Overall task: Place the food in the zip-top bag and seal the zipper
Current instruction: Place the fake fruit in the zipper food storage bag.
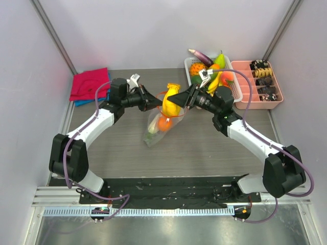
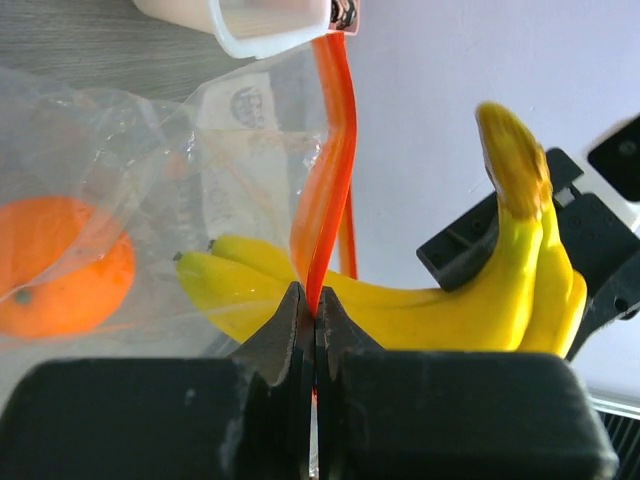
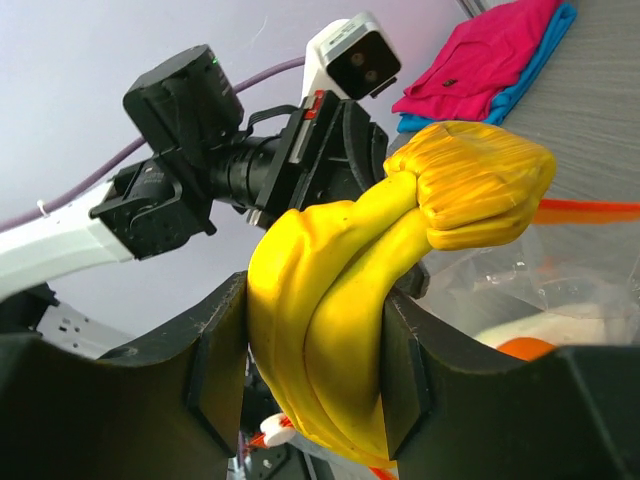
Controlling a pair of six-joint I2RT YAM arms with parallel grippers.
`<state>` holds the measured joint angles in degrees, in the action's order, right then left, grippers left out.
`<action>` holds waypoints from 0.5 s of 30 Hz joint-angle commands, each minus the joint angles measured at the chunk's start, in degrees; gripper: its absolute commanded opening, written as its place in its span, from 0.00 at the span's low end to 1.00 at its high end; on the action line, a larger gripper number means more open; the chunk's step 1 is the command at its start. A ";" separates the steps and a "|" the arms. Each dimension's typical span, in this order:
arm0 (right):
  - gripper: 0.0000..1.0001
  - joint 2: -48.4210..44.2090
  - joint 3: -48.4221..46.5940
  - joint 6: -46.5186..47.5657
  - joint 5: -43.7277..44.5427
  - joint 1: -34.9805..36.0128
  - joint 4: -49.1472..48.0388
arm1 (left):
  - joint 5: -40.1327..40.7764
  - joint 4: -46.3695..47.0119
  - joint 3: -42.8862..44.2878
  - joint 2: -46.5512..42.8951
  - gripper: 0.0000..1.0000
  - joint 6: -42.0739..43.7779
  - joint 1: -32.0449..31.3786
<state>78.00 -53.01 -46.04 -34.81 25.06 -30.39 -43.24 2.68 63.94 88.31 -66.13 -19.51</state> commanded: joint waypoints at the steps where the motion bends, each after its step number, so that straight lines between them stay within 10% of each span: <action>1: 0.01 -4.08 -1.56 6.85 -1.14 1.04 0.67 | 0.35 6.11 -0.57 -2.36 0.00 -2.07 -0.09; 15: 0.14 0.83 0.72 -7.84 5.72 1.31 1.39 | 0.97 11.73 -2.07 -2.62 0.00 -5.85 -0.09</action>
<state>77.47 -51.75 -51.88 -30.83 25.82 -25.43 -42.44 8.86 62.17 88.31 -70.22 -19.51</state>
